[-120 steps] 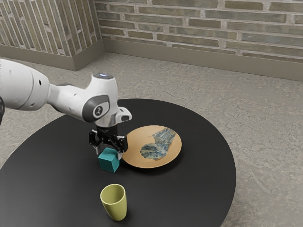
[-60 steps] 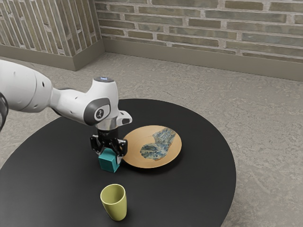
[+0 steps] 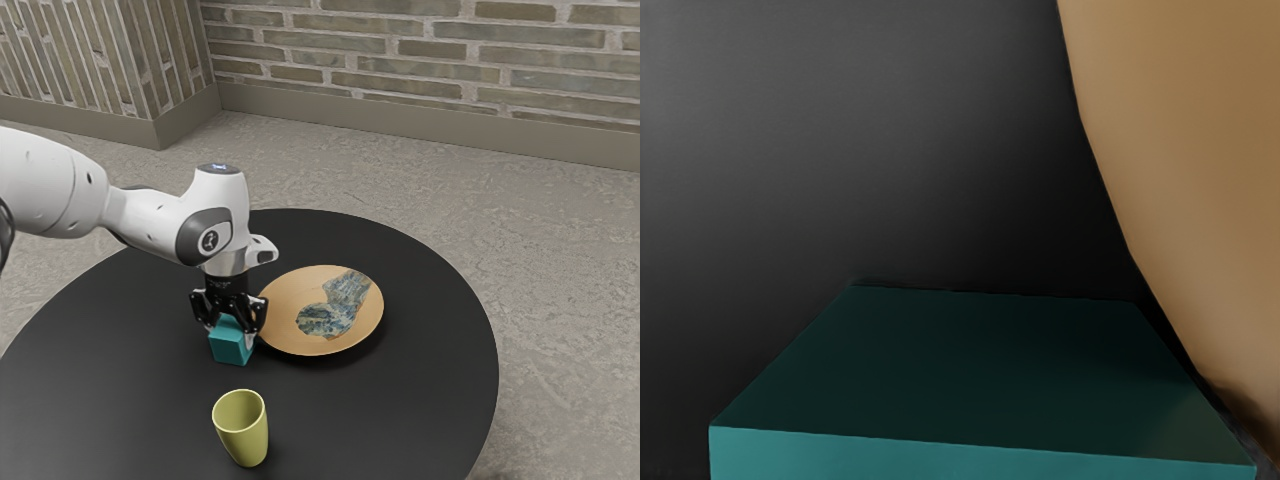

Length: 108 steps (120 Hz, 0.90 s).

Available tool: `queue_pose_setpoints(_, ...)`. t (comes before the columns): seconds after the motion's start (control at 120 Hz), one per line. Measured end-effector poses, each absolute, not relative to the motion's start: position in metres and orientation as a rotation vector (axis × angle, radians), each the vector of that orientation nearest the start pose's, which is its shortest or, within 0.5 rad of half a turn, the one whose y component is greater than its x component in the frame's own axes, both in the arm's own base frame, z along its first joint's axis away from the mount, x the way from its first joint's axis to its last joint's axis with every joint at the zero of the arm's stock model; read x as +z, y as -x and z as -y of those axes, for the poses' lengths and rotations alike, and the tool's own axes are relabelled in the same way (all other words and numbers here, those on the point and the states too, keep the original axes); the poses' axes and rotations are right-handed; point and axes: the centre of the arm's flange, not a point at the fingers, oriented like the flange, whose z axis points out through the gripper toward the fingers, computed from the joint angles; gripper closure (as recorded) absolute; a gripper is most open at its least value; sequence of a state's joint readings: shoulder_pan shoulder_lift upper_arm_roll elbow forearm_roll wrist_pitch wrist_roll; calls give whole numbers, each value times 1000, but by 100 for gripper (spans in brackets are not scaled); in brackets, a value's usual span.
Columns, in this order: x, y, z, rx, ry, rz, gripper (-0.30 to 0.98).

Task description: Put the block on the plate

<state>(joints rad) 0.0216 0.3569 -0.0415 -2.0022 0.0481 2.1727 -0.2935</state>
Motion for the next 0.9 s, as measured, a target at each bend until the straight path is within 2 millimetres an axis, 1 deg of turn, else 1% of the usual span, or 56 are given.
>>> queue_pose_setpoints(0.167, 274, -570, 10, 277, 3048, 388, 34)
queue_pose_setpoints(0.3, 290, -549, 10, 267, 3043, 402, 34)
queue_pose_setpoints(0.467, 322, -518, 9, 217, 3042, 418, 34)
queue_pose_setpoints(0.583, 353, -509, 9, 169, 3044, 428, 34)
queue_pose_setpoints(0.633, 366, -510, 9, 151, 3043, 429, 34)
queue_pose_setpoints(0.667, 379, -515, 9, 131, 3044, 429, 35)
queue_pose_setpoints(0.792, 426, -542, 9, 79, 3043, 431, 35)
queue_pose_setpoints(0.842, 433, -554, 9, 95, 3040, 430, 34)
queue_pose_setpoints(0.9, 433, -564, 14, 125, 3039, 416, 34)
